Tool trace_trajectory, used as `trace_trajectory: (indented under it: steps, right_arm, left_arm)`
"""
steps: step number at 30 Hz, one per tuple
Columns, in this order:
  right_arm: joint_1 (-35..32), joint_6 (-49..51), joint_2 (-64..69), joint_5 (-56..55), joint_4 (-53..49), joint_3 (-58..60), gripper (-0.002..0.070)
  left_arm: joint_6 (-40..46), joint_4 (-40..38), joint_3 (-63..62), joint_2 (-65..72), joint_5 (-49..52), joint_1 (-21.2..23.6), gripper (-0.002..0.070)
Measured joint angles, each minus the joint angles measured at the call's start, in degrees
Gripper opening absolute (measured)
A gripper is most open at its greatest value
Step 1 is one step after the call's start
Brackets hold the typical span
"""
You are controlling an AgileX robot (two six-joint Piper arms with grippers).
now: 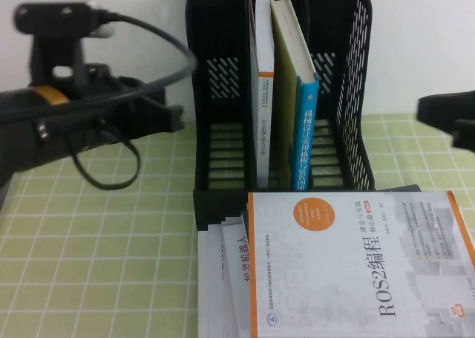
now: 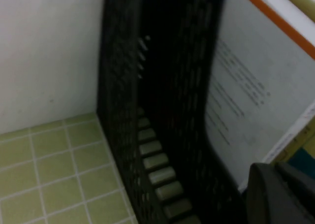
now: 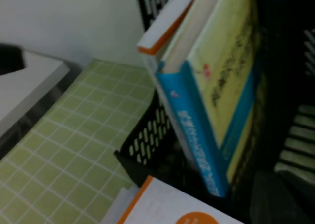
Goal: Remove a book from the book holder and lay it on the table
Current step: Hold the bookshelf, then pick up the right side book from the book shelf
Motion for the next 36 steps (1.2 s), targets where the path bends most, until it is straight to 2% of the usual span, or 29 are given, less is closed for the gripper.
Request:
trace_trajectory:
  steps: [3, 5, 7, 11, 15, 18, 24, 36]
  right_arm:
    - [4.32, -13.57, 5.45, -1.46, 9.19, 0.0, 0.0005]
    - [7.1, -20.36, 8.37, -3.13, 14.68, 0.0, 0.0037]
    - [9.23, -26.5, 11.01, -4.76, 21.25, 0.0, 0.0095]
    - [12.31, -41.41, 15.67, -7.71, 34.57, 0.0, 0.0272]
    - [13.88, -48.18, 19.9, -9.51, 37.12, -0.75, 0.0371]
    - [14.15, -50.44, 22.65, -11.46, 37.79, -1.63, 0.0389]
    - [14.15, -53.63, 28.14, -15.0, 38.15, -5.01, 0.0398]
    - [14.38, -54.49, 34.51, -9.42, 38.15, -13.77, 0.0399]
  left_arm:
    - [9.02, -1.33, -6.95, 5.0, 6.26, -1.94, -0.0003]
    - [15.2, -4.75, -11.5, 7.74, 10.76, -2.38, -0.0003]
    - [22.22, -9.26, -15.64, 10.34, 14.28, -2.47, -0.0003]
    - [37.65, -20.2, -21.95, 14.28, 20.19, -2.67, -0.0003]
    - [47.49, -29.51, -24.55, 17.2, 21.12, -2.67, -0.0003]
    - [51.77, -32.98, -25.0, 18.7, 21.12, -2.67, -0.0003]
    - [53.62, -33.49, -25.05, 20.82, 20.66, -2.67, -0.0003]
    - [55.35, -33.68, -25.14, 21.57, 16.86, -2.67, -0.0003]
